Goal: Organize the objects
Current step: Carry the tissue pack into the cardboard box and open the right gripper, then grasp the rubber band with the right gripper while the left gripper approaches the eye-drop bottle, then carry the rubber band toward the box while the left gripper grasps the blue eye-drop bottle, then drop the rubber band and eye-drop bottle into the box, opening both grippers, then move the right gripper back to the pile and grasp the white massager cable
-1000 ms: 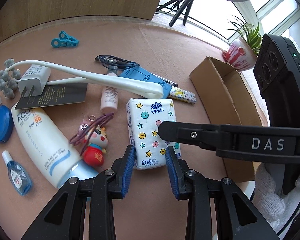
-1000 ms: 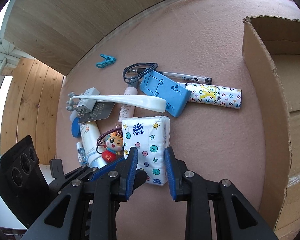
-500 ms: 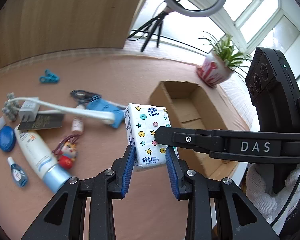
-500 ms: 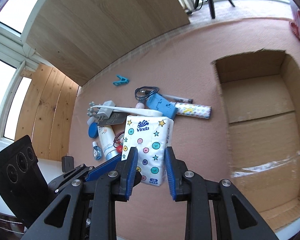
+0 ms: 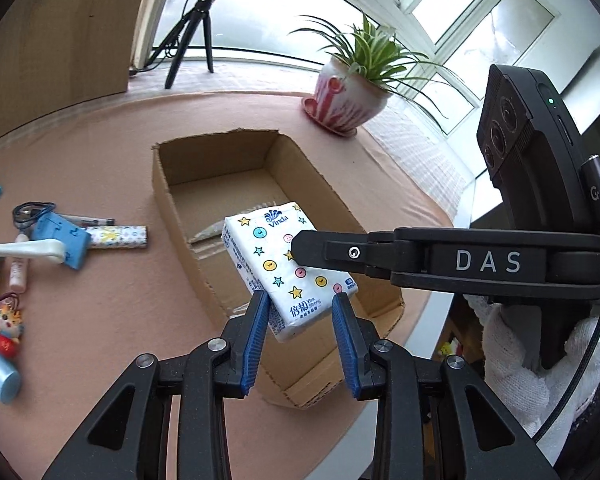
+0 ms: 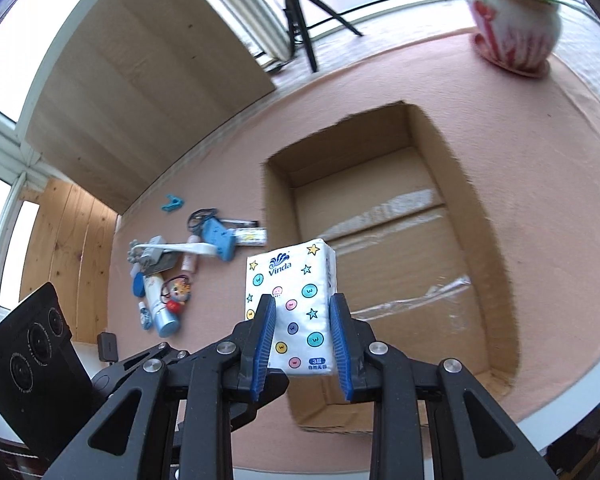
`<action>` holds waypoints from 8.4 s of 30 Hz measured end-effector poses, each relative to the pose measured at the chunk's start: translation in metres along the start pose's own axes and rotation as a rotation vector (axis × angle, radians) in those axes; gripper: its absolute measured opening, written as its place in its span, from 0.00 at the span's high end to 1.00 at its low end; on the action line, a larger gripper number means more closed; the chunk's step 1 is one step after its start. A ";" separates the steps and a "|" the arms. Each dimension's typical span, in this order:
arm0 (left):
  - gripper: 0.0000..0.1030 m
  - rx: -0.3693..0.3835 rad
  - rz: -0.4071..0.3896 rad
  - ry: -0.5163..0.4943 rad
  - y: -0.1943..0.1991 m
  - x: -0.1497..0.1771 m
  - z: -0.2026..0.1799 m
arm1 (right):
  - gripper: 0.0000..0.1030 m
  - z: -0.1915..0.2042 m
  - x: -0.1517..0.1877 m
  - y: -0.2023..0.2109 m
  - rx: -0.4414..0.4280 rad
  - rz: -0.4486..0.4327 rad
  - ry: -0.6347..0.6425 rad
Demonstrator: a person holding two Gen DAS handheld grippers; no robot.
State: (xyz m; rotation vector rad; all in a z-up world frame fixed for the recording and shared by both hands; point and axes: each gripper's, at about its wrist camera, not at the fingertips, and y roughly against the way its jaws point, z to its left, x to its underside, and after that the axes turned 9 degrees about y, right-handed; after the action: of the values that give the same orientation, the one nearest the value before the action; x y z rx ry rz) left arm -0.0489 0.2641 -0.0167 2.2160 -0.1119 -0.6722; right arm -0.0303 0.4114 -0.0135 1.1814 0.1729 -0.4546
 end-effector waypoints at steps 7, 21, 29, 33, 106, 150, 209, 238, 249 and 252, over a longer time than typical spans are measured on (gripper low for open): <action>0.66 0.000 0.047 -0.029 -0.028 0.006 -0.019 | 0.75 -0.028 0.010 0.005 0.025 0.006 -0.039; 0.63 -0.088 0.016 0.002 -0.004 0.011 0.011 | 0.61 -0.013 0.010 0.010 0.069 -0.051 0.008; 0.58 -0.166 -0.067 0.108 0.053 0.017 0.068 | 0.60 0.031 0.009 -0.005 0.023 -0.034 0.080; 0.58 -0.216 -0.115 0.190 0.086 0.027 0.110 | 0.60 0.059 0.007 -0.022 -0.016 -0.008 0.116; 0.64 -0.606 -0.110 0.418 0.118 0.055 0.309 | 0.97 0.109 -0.011 -0.135 -0.050 0.133 0.089; 0.64 -0.565 -0.156 0.431 0.135 0.072 0.301 | 0.97 0.090 -0.012 -0.070 -0.123 0.021 0.092; 0.55 -0.284 -0.070 -0.039 -0.039 -0.046 0.011 | 0.52 -0.060 0.010 0.003 0.130 -0.097 0.042; 0.55 -0.519 -0.245 0.422 0.172 0.063 0.221 | 0.52 0.166 -0.047 -0.115 0.009 0.004 0.569; 0.55 -0.534 -0.291 0.518 0.215 0.098 0.251 | 0.52 0.231 -0.065 -0.217 0.123 0.147 0.759; 0.55 -0.535 -0.292 0.531 0.216 0.101 0.255 | 0.52 0.239 -0.064 -0.232 0.132 0.178 0.774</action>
State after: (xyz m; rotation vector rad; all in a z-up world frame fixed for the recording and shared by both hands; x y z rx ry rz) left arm -0.0615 -0.0837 -0.0410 1.8222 0.6022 -0.2026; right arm -0.2122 0.1379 -0.0969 1.4432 0.7052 0.1718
